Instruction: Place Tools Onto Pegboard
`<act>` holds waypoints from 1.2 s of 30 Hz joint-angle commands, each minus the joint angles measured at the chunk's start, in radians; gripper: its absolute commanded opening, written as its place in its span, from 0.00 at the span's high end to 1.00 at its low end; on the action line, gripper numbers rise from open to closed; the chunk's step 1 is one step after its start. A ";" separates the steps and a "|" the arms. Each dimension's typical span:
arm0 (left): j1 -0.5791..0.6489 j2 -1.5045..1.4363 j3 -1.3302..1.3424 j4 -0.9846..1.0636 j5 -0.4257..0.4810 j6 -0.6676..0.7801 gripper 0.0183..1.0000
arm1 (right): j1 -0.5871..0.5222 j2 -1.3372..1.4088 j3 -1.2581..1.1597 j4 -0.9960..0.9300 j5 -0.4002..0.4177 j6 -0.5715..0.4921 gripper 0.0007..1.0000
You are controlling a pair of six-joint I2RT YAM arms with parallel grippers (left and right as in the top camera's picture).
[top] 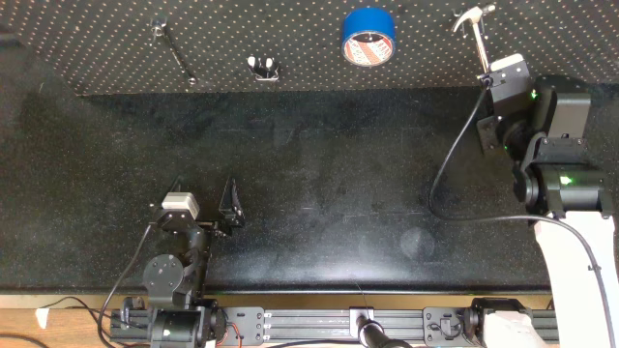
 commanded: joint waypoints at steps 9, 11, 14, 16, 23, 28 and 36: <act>0.003 -0.008 -0.002 -0.005 0.014 0.016 0.00 | 0.002 0.154 0.018 0.061 0.091 0.031 0.78; 0.003 -0.008 -0.002 -0.006 0.014 0.016 0.00 | 0.002 0.158 0.018 0.061 0.091 0.031 0.26; 0.003 -0.008 -0.002 -0.006 0.014 0.016 0.00 | 0.004 0.144 0.018 0.061 0.073 0.031 0.05; 0.003 -0.008 -0.002 -0.006 0.014 0.016 0.00 | 0.012 0.090 0.018 0.048 0.005 0.030 0.04; 0.003 -0.008 -0.002 -0.006 0.014 0.016 0.00 | 0.014 -0.230 0.018 0.019 0.016 0.021 0.04; 0.003 -0.008 -0.002 -0.006 0.014 0.016 0.00 | 0.014 -0.446 0.018 -0.130 0.101 0.067 0.04; 0.003 -0.008 -0.002 -0.006 0.014 0.016 0.00 | 0.022 -0.932 -0.554 0.304 0.090 0.640 0.04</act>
